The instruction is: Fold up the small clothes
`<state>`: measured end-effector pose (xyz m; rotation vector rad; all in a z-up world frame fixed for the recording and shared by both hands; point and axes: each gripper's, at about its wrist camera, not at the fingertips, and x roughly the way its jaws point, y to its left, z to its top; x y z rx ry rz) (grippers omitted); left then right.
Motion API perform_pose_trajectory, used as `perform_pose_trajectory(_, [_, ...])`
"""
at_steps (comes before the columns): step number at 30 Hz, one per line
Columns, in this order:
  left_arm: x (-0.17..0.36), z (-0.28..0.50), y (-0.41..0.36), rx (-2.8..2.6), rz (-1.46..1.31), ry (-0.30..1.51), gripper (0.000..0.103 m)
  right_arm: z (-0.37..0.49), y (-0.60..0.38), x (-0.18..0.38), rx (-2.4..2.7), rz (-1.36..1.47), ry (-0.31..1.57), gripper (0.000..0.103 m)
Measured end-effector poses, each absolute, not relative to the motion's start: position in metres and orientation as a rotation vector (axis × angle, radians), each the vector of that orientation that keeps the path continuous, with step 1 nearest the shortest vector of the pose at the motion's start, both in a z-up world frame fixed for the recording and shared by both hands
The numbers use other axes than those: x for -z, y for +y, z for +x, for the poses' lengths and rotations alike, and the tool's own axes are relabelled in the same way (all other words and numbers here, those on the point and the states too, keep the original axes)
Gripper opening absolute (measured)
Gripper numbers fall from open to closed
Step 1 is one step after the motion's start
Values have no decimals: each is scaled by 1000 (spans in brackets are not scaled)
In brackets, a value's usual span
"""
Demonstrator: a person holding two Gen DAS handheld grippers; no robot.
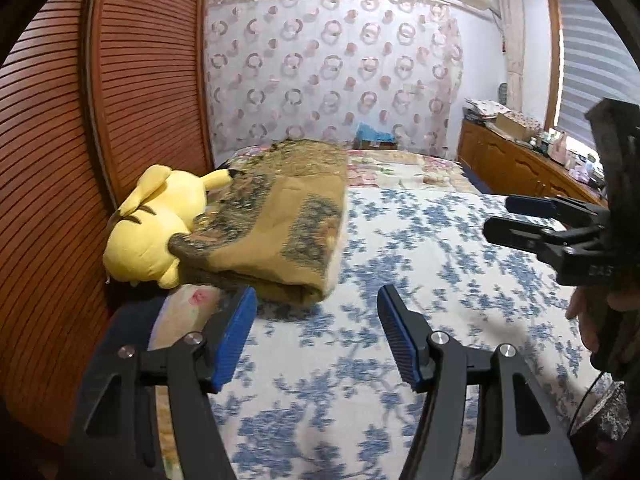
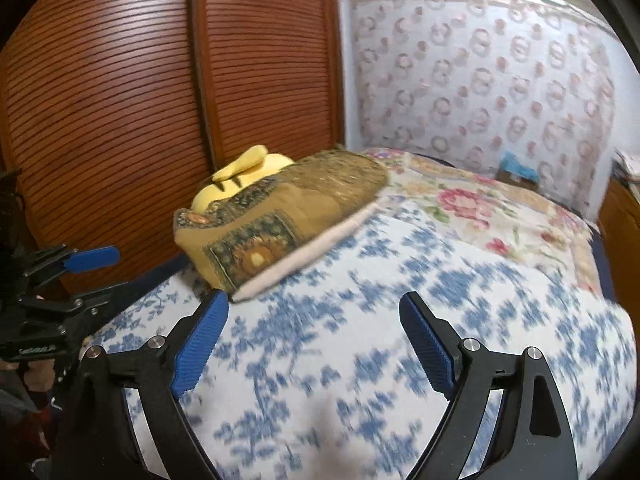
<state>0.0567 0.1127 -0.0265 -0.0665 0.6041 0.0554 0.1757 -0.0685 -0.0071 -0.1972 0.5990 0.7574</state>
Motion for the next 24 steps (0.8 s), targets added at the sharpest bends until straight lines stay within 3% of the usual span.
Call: perform_pose_trajectory(24, [-41,88,-17,132,-25,492,63,103,-243,-57,-356,-52,440,90])
